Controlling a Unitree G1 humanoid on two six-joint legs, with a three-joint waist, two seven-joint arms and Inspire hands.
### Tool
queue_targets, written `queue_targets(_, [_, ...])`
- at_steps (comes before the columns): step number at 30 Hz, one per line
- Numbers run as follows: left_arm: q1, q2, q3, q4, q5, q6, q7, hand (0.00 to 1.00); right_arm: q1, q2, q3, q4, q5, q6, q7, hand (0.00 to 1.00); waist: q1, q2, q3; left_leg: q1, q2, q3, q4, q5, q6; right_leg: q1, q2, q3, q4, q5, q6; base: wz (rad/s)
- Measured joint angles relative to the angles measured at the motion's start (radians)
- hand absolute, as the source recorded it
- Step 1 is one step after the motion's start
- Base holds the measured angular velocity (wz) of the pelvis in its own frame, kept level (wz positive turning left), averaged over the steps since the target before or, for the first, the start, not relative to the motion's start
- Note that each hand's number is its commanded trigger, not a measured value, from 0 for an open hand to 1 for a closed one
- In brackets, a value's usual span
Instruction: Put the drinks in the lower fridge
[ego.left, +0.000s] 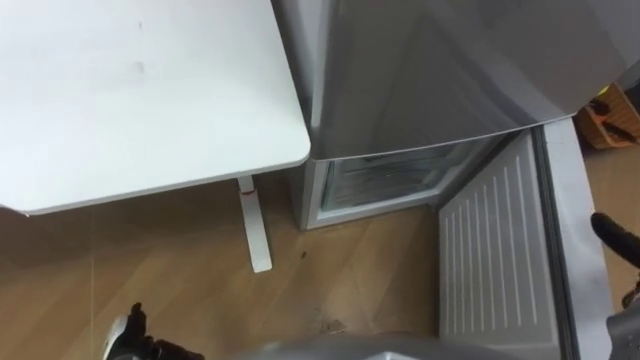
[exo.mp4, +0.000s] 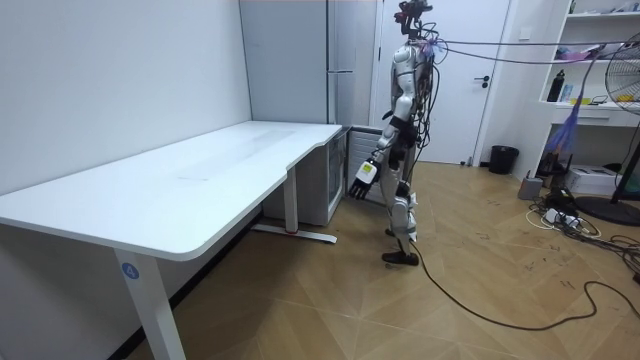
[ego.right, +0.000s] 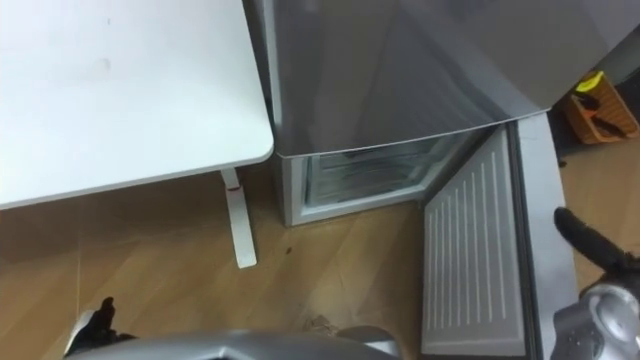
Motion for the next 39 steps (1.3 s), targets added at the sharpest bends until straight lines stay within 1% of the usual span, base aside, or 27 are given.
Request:
queue_targets(2, [0.001,-0.002,-0.004,0.001,-0.005,0.001,0.001,0.0,0.0,0.006,0.0,0.02,0.04,0.0,0.004,0.0,-0.008,0.005,-0.0002,0.0,0.0,0.0,0.0,0.0,0.0,0.001,0.0,0.0,0.0,0.0,0.0,0.0])
queue_targets(4, [-0.001,-0.005,-0.012,0.003,-0.005,0.002,0.001,0.0,0.0,0.011,0.002,0.04,0.096,0.0,0.0,0.0,-0.006,0.014,0.001,0.0,0.0,0.0,-0.002,0.0,0.0,0.0,0.0,0.001,0.0,0.0,0.0,0.0])
queue_targets(6, [-0.005,-0.01,-0.013,0.004,-0.004,0.002,0.001,0.0,0.0,0.011,0.002,0.052,0.149,-0.018,-0.007,0.0,-0.01,0.024,-0.0002,0.001,0.001,0.0,-0.011,0.0,0.0,-0.001,0.002,0.002,0.001,0.001,-0.001,0.0])
queue_targets(9, [-0.011,-0.01,-0.013,0.003,-0.001,0.002,0.001,0.0,-0.008,0.012,0.0,0.095,0.223,-0.043,0.012,0.0,-0.01,0.024,0.0001,0.001,0.002,-0.001,-0.012,0.0,-0.001,0.001,0.004,0.001,0.0,0.001,-0.002,0.0])
queue_targets(11, [-0.012,-0.012,-0.013,0.003,0.0,0.002,0.001,0.0,-0.008,0.016,0.0,0.116,0.238,-0.05,0.027,0.0,-0.01,0.023,-0.0005,0.001,0.002,-0.002,-0.011,0.001,-0.001,0.001,0.003,0.0,-0.001,0.001,-0.002,0.0])
queue_targets(13, [-0.013,-0.013,-0.013,0.003,0.0,0.002,0.001,0.0,-0.009,0.022,0.0,0.148,0.253,-0.053,0.053,0.0,-0.012,0.02,-0.0022,0.001,0.002,-0.003,-0.007,0.001,-0.001,0.001,0.003,-0.002,-0.002,0.001,-0.002,0.0])
queue_targets(16, [-0.02,-0.015,-0.011,0.008,-0.003,0.002,0.001,0.0,-0.017,0.026,-0.011,0.211,0.354,-0.054,0.094,0.0,-0.008,0.016,-0.0042,0.002,0.002,-0.003,-0.007,0.001,-0.001,0.0,0.003,-0.001,-0.003,0.001,-0.002,0.0])
queue_targets(19, [-0.031,-0.022,-0.011,0.021,0.0,0.001,0.0,0.0,-0.035,0.052,-0.033,0.269,0.458,-0.047,0.139,0.0,-0.005,0.016,-0.0048,0.0,0.002,-0.002,-0.003,0.001,-0.001,0.001,0.003,-0.001,-0.003,0.001,-0.002,0.0])
queue_targets(21, [-0.037,-0.03,-0.011,0.033,0.001,0.001,-0.004,0.0,-0.044,0.074,-0.016,0.331,0.553,-0.047,0.199,0.0,-0.002,0.017,-0.0049,0.001,0.002,-0.003,0.002,0.001,-0.001,0.003,0.003,-0.002,-0.003,0.001,-0.002,0.0])
queue_targets(22, [-0.04,-0.032,-0.011,0.037,0.001,0.001,-0.007,0.0,-0.049,0.08,-0.012,0.351,0.567,-0.045,0.213,0.0,-0.002,0.018,-0.0049,0.0,0.002,-0.004,0.002,0.001,-0.001,0.003,0.003,-0.002,-0.003,0.001,-0.002,0.0])
queue_targets(23, [-0.045,-0.039,-0.011,0.041,0.001,0.002,-0.015,0.0,-0.05,0.094,0.001,0.378,0.583,-0.031,0.239,0.0,-0.002,0.022,-0.0049,0.0,0.002,-0.004,0.002,0.001,-0.001,0.003,0.002,-0.003,-0.002,0.002,-0.002,0.0])
queue_targets(24, [-0.046,-0.041,-0.014,0.046,0.0,0.002,-0.028,0.0,-0.045,0.111,0.024,0.389,0.6,-0.02,0.265,0.0,0.002,0.028,-0.0054,0.0,0.002,-0.004,0.002,0.001,-0.001,0.003,0.002,-0.002,-0.002,0.002,-0.003,0.0])
queue_targets(25, [-0.05,-0.043,-0.015,0.047,0.0,0.003,-0.033,0.0,-0.044,0.119,0.037,0.39,0.617,-0.014,0.279,0.0,0.0,0.032,-0.0056,0.0,0.002,-0.003,0.002,0.001,-0.001,0.002,0.002,-0.002,-0.001,0.002,-0.003,-0.03])
queue_targets(26, [-0.052,-0.047,-0.016,0.057,0.0,0.006,-0.044,0.0,-0.044,0.127,0.059,0.39,0.642,-0.007,0.316,0.0,0.001,0.041,-0.006,-0.001,0.002,-0.002,0.001,0.001,-0.001,0.001,0.002,-0.001,0.0,0.002,-0.003,0.0])
queue_targets(28, [-0.063,-0.051,-0.015,0.077,0.0,0.017,-0.049,0.0,-0.044,0.127,0.114,0.39,0.681,-0.002,0.367,0.0,0.008,0.051,-0.0061,0.001,0.003,-0.001,-0.002,0.0,-0.001,0.001,0.003,-0.001,0.0,0.004,-0.003,0.0])
queue_targets(29, [-0.07,-0.051,-0.016,0.093,0.0,0.018,-0.049,0.0,-0.042,0.128,0.161,0.39,0.69,0.001,0.404,0.0,0.02,0.052,-0.0048,0.0,0.005,0.001,-0.007,0.0,-0.002,0.0,0.005,-0.001,0.0,0.006,-0.005,0.0])
queue_targets(30, [-0.07,-0.05,-0.023,0.11,0.0,0.018,-0.047,0.0,-0.042,0.13,0.216,0.39,0.689,0.006,0.441,0.0,0.03,0.052,-0.004,0.0,0.006,0.0,-0.009,0.001,-0.002,-0.001,0.007,-0.003,0.0,0.007,-0.006,0.0])
queue_targets(31, [-0.073,-0.05,-0.029,0.114,0.0,0.018,-0.045,0.0,-0.042,0.13,0.251,0.386,0.688,0.006,0.458,0.0,0.037,0.048,-0.0045,0.0,0.007,0.0,-0.009,0.001,-0.003,-0.001,0.008,-0.004,0.0,0.007,-0.007,0.0])
queue_targets(32, [-0.079,-0.05,-0.035,0.117,-0.001,0.017,-0.043,0.0,-0.042,0.131,0.313,0.377,0.678,0.008,0.493,0.0,0.054,0.048,-0.0058,-0.002,0.009,0.001,-0.009,0.002,-0.005,-0.006,0.01,-0.005,0.0,0.009,-0.009,-0.03])
queue_targets(33, [-0.079,-0.05,-0.037,0.118,-0.001,0.016,-0.039,0.0,-0.049,0.136,0.376,0.372,0.652,0.016,0.535,0.0,0.065,0.045,-0.005,-0.007,0.011,0.002,-0.005,0.004,-0.007,-0.012,0.013,-0.006,0.0,0.011,-0.012,-0.05])
queue_targets(34, [-0.081,-0.049,-0.039,0.118,-0.001,0.016,-0.038,0.0,-0.049,0.141,0.405,0.364,0.635,0.018,0.557,0.0,0.072,0.04,-0.0061,-0.012,0.013,0.002,-0.002,0.004,-0.008,-0.015,0.014,-0.006,0.0,0.012,-0.013,0.0])
queue_targets(35, [-0.086,-0.048,-0.056,0.115,-0.002,0.016,-0.039,0.0,-0.049,0.145,0.449,0.346,0.607,0.014,0.585,0.0,0.086,0.044,-0.0069,-0.023,0.015,0.001,0.008,0.004,-0.008,-0.019,0.015,-0.006,-0.001,0.013,-0.014,0.0])
queue_targets(37, [-0.093,-0.046,-0.091,0.115,-0.011,0.016,-0.04,0.0,-0.046,0.132,0.517,0.307,0.597,0.022,0.639,0.0,0.102,0.043,-0.0081,-0.031,0.015,0.001,0.01,0.004,-0.008,-0.027,0.015,-0.006,-0.001,0.014,-0.014,0.0])
queue_targets(39, [-0.11,-0.041,-0.132,0.115,-0.011,0.017,-0.042,0.0,-0.045,0.116,0.617,0.215,0.568,0.04,0.695,0.0,0.116,0.043,-0.0046,-0.034,0.015,0.001,0.015,0.004,-0.008,-0.029,0.015,-0.004,0.0,0.015,-0.015,0.0])
